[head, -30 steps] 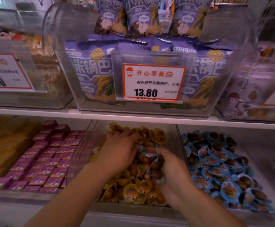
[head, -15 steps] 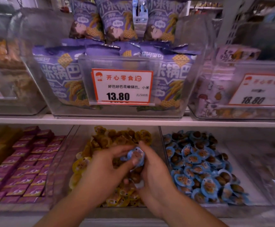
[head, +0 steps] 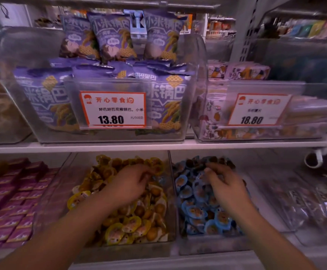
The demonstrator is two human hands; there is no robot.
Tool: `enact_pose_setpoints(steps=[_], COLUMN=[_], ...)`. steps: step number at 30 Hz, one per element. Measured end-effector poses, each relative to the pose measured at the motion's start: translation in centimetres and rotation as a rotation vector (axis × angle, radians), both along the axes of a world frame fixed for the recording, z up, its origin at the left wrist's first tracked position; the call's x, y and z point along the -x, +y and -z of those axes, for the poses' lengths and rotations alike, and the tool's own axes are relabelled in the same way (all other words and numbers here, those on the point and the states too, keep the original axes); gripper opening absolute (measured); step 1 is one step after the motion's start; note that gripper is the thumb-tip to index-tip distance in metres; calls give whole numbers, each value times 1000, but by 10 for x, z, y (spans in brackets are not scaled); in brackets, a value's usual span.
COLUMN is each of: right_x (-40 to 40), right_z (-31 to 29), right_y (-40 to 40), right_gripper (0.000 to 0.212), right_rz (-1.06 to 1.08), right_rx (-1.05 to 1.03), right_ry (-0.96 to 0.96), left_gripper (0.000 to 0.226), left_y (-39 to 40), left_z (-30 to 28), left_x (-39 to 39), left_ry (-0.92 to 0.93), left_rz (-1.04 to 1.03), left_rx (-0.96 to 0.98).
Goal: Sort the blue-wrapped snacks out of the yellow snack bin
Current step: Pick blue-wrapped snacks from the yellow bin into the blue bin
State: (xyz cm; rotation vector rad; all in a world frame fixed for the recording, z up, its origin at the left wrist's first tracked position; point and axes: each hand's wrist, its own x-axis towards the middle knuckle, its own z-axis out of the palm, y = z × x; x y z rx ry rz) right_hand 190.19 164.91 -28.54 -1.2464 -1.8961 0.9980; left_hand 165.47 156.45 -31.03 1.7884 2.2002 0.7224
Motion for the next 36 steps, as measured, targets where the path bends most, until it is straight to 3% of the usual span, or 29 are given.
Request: enact_pose_setpoints(steps=[3, 5, 8, 11, 13, 18, 24, 27, 32, 36], right_x=[13, 29, 46, 47, 45, 41, 43, 45, 50, 54], right_z=[9, 18, 29, 33, 35, 38, 33, 32, 31, 33], right_y=[-8, -22, -35, -25, -20, -18, -22, -22, -22, -23], right_gripper=[17, 18, 23, 19, 18, 18, 17, 18, 18, 19], right_rz=[-36, -137, -234, -187, -146, -141, -154, -154, -150, -140], right_rx=[-21, -54, -196, -109, 5, 50, -64, -78, -230, -245], right_ry=[126, 102, 47, 111, 184, 181, 130, 150, 113, 116], left_gripper=[30, 33, 47, 65, 77, 47, 22, 10, 29, 55], left_y=[38, 57, 78, 82, 75, 65, 36, 21, 9, 22], left_z=[14, 26, 39, 52, 63, 51, 24, 7, 5, 12], left_x=[-3, -3, 3, 5, 6, 22, 38, 55, 60, 50], left_ry=[70, 123, 246, 498, 570, 566, 305, 197, 217, 343], left_rz=[132, 199, 174, 156, 106, -18, -39, -71, 6, 53], left_rx=[174, 310, 337, 350, 404, 440, 246, 252, 229, 446])
